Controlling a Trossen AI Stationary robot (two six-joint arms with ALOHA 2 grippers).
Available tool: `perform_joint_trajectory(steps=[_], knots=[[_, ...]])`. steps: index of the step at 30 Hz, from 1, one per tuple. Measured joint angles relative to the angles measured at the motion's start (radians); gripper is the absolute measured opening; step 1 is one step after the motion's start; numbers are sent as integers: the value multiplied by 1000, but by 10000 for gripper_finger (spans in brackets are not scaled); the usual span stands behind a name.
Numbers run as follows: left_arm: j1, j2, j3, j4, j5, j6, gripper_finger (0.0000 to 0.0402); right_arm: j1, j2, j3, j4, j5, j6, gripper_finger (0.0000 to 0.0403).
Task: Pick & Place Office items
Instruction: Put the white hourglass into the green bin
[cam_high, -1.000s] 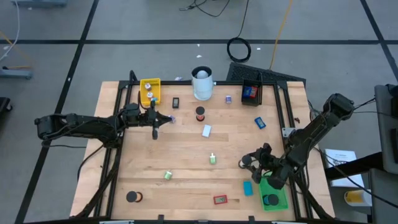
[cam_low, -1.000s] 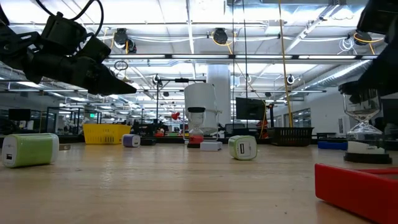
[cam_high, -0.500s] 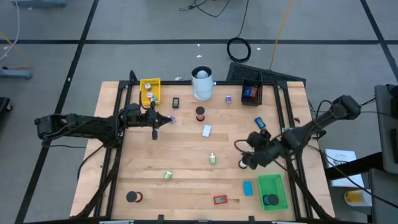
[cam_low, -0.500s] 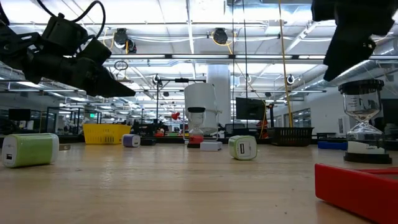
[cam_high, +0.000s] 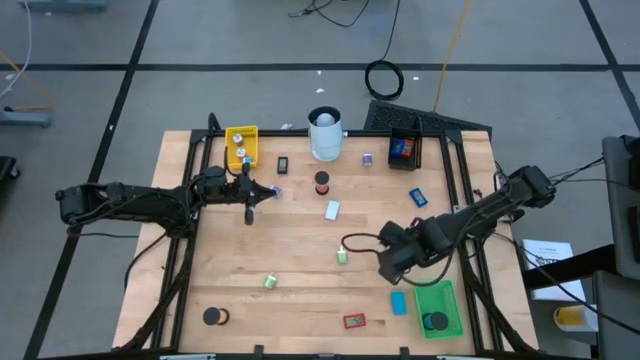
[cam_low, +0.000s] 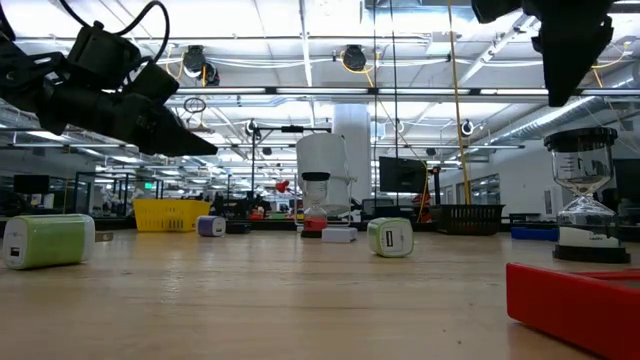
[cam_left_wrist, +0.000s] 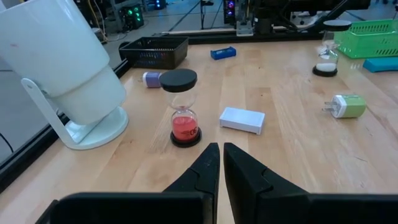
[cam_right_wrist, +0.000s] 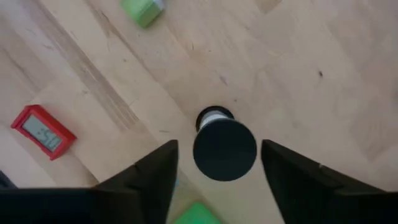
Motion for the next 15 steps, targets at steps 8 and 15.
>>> perform_joint_trajectory(steps=[8,15], knots=[[0,0,0,-20,1,8,31,32,16,-9,-15,30,54,342],[0,0,0,-20,0,9,31,28,17,-100,77,30,33,349]])
